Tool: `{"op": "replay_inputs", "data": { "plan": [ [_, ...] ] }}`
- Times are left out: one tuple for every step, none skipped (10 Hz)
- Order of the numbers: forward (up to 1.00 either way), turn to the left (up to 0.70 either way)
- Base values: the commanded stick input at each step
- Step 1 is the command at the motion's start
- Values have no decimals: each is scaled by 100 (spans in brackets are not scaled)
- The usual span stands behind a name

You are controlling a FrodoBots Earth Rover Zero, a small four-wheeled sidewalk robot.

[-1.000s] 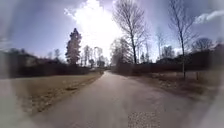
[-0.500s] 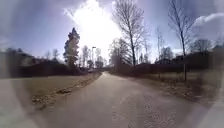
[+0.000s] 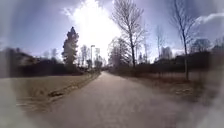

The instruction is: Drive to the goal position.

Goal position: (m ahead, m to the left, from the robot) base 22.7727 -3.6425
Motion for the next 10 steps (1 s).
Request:
{"op": "replay_inputs", "data": {
  "plan": [
    [100, 0],
    [100, 25],
    [100, 27],
    [100, 2],
    [100, 0],
    [100, 0],
    [100, 0],
    [100, 10],
    [100, 27],
    [100, 27]
  ]
}}
